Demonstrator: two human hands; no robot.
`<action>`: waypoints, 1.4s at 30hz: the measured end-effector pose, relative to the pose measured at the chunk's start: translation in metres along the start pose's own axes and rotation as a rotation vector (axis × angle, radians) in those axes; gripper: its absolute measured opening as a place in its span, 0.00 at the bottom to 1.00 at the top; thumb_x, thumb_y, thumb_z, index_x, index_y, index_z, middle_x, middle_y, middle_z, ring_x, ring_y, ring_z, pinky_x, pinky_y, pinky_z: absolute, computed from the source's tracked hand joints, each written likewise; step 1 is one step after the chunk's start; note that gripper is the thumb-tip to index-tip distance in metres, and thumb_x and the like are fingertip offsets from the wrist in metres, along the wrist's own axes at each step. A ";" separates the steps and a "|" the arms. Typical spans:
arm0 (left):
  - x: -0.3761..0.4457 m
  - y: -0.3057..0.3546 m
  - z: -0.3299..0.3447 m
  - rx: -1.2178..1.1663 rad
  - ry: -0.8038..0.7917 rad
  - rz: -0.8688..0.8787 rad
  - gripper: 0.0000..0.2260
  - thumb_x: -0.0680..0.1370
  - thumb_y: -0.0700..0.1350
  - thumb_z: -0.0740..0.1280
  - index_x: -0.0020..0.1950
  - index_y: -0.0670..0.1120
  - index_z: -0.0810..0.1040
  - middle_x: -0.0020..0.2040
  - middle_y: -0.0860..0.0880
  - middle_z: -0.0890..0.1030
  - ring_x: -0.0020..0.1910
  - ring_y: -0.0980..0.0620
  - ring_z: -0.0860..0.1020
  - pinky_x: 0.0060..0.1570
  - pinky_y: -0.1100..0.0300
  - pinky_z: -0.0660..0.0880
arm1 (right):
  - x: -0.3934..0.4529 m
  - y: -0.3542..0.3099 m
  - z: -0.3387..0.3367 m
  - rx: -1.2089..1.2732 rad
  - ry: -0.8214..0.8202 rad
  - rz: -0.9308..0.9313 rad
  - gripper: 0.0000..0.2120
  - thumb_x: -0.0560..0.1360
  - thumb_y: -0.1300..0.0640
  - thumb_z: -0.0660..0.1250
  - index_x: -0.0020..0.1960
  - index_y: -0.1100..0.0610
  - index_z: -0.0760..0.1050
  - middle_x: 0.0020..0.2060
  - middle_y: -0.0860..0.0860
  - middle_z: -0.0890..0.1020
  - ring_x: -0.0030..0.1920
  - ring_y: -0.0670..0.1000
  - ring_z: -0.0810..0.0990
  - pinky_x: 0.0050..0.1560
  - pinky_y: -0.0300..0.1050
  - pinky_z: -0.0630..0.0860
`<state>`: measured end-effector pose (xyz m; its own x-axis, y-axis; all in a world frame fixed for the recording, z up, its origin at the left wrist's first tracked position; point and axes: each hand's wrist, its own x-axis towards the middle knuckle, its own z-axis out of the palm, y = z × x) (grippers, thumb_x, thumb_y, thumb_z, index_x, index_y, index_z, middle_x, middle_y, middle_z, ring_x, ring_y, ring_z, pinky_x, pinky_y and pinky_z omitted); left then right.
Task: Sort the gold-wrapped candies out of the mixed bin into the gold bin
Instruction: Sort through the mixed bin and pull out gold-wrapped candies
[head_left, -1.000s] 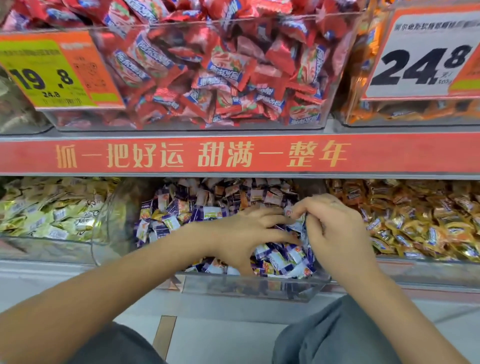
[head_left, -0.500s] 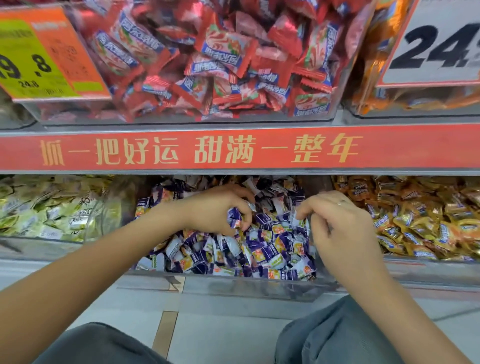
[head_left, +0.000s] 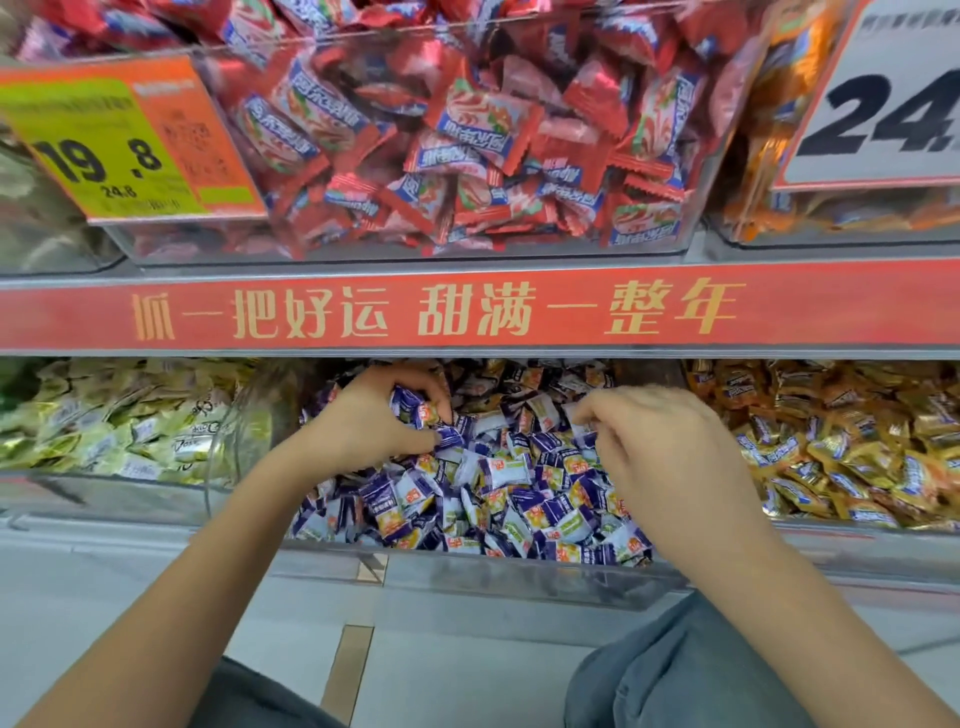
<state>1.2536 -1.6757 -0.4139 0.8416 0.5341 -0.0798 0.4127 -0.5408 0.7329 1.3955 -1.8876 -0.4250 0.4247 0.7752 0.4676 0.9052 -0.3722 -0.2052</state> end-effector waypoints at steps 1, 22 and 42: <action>-0.003 -0.002 0.001 -0.015 0.028 -0.011 0.12 0.70 0.37 0.73 0.36 0.54 0.79 0.51 0.61 0.78 0.29 0.47 0.72 0.28 0.58 0.68 | 0.008 -0.007 -0.002 -0.114 -0.104 -0.016 0.14 0.65 0.68 0.73 0.45 0.52 0.79 0.37 0.47 0.82 0.37 0.53 0.80 0.37 0.43 0.73; -0.023 -0.008 -0.009 0.205 0.069 0.172 0.13 0.68 0.45 0.76 0.43 0.62 0.78 0.48 0.67 0.77 0.50 0.72 0.73 0.58 0.65 0.70 | 0.041 -0.024 0.040 0.381 -0.959 0.321 0.21 0.70 0.53 0.75 0.59 0.52 0.70 0.69 0.54 0.67 0.62 0.54 0.74 0.60 0.48 0.73; -0.003 0.004 0.028 0.499 -0.266 0.319 0.16 0.74 0.40 0.68 0.58 0.57 0.80 0.55 0.55 0.81 0.56 0.55 0.75 0.61 0.56 0.66 | 0.018 -0.025 0.038 0.216 -0.854 0.197 0.22 0.66 0.53 0.78 0.52 0.50 0.68 0.54 0.50 0.76 0.48 0.50 0.76 0.48 0.46 0.75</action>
<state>1.2626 -1.6977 -0.4297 0.9808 0.1526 -0.1214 0.1862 -0.9176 0.3513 1.3809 -1.8446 -0.4439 0.3606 0.8549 -0.3730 0.7613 -0.5008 -0.4117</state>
